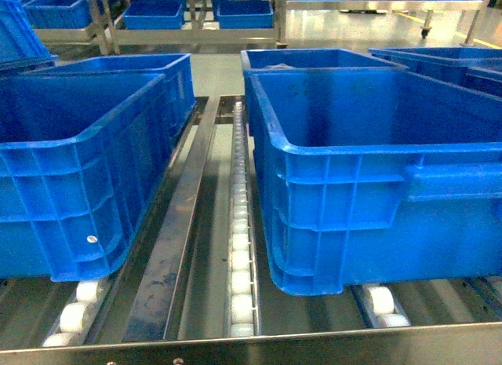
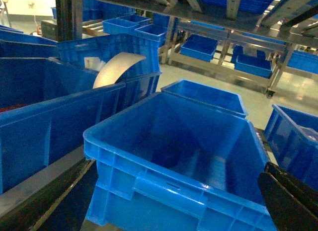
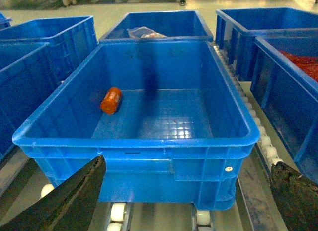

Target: Sort blue parts and orange caps into right shelf containers

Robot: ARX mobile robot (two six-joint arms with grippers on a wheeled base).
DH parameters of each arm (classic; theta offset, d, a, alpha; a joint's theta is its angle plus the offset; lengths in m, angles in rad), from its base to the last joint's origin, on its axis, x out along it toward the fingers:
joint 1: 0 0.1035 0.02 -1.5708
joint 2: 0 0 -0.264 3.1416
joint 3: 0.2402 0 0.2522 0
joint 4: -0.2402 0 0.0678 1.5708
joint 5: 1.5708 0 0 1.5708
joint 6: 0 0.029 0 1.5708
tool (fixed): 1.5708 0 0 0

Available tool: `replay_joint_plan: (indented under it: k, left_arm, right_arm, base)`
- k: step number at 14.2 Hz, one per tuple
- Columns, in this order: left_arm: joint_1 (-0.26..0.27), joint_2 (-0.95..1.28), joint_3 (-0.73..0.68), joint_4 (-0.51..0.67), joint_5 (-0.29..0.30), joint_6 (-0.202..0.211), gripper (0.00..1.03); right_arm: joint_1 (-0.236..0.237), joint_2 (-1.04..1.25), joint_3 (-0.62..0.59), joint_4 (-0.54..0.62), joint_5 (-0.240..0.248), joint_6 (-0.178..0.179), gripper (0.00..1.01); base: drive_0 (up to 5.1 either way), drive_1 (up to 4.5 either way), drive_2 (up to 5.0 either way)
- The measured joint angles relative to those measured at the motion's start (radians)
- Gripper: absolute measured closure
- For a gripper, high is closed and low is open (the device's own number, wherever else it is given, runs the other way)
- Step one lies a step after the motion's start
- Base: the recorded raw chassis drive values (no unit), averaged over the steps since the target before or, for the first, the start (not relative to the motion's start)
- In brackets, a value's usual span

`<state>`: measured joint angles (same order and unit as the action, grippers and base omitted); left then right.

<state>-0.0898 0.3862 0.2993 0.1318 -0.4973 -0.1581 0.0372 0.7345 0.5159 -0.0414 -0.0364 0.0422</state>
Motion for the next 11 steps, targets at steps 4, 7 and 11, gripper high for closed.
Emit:
replay_joint_plan:
  k: [4, 7, 11]
  left_arm:
    - [0.000, 0.000, 0.000, 0.000, 0.000, 0.000, 0.05]
    - [0.000, 0.000, 0.000, 0.000, 0.000, 0.000, 0.05]
    - [0.000, 0.000, 0.000, 0.000, 0.000, 0.000, 0.05]
  right_arm:
    - [-0.145, -0.175, -0.028, -0.160, -0.098, -0.024, 0.03]
    - [-0.163, -0.195, -0.052, -0.183, -0.099, -0.035, 0.03]
    - [-0.163, -0.193, -0.053, -0.182, -0.099, -0.035, 0.03]
  base:
    - [0.0, 0.00, 0.0]
    - [0.0, 0.00, 0.0]
    - [0.0, 0.00, 0.0]
